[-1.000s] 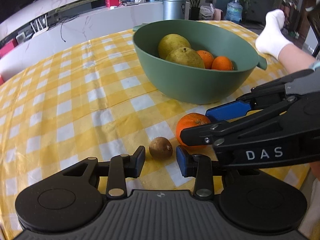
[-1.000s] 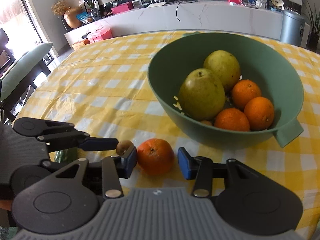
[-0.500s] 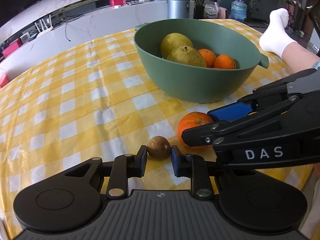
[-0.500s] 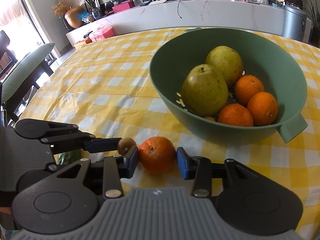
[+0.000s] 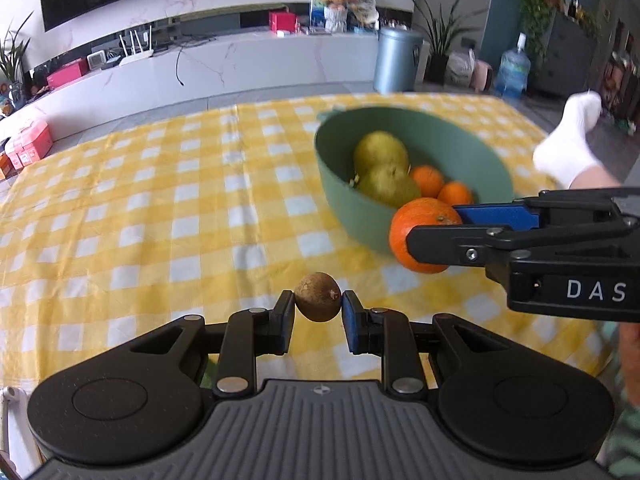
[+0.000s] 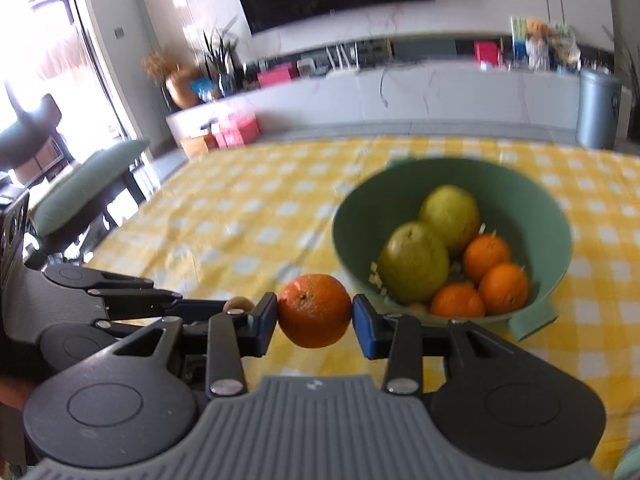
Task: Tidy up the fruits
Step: 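Lower the longan and orange into the green colander and open both grippers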
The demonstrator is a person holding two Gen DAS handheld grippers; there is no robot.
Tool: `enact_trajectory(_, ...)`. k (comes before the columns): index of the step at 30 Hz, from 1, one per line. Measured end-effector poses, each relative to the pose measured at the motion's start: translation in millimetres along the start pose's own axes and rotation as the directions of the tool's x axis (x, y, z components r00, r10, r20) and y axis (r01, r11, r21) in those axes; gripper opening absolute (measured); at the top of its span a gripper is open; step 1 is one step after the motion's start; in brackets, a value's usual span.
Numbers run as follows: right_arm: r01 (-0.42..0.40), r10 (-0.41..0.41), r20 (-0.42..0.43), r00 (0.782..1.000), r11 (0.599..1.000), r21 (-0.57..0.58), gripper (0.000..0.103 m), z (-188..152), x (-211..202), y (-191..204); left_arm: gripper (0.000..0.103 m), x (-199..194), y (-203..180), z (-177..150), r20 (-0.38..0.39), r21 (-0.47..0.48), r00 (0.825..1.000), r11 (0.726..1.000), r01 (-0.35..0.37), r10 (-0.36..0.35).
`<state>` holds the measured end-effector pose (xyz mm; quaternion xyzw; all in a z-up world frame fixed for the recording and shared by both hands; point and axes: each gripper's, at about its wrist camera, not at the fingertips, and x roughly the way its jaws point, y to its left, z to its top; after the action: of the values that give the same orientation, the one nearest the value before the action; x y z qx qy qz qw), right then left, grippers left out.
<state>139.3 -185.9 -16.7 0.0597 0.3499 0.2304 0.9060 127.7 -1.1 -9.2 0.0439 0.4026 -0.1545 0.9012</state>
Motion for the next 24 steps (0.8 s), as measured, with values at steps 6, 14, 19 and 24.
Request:
enact_trajectory(6, 0.05, -0.05, 0.095, 0.994, 0.999, 0.002, 0.038, 9, -23, -12, 0.028, -9, -11, 23, 0.048, -0.024, 0.998, 0.999, 0.031, -0.03)
enact_trajectory(14, 0.141, -0.134, 0.095, 0.986, 0.987, -0.071, 0.038, 28, -31, -27, 0.028, 0, -25, 50, 0.065, -0.051, 0.996, 0.996, 0.071, -0.068)
enact_trajectory(19, 0.181, -0.175, 0.078, 0.981, 0.98, -0.082, 0.038, 37, -28, -43, 0.028, 12, -33, 60, 0.053, -0.053, 0.994, 0.994, 0.096, -0.093)
enact_trajectory(24, 0.249, -0.246, 0.044, 0.968, 0.965, -0.078, 0.038, 34, -18, -56, 0.028, 29, -41, 65, 0.024, -0.054, 0.994, 0.993, 0.106, -0.105)
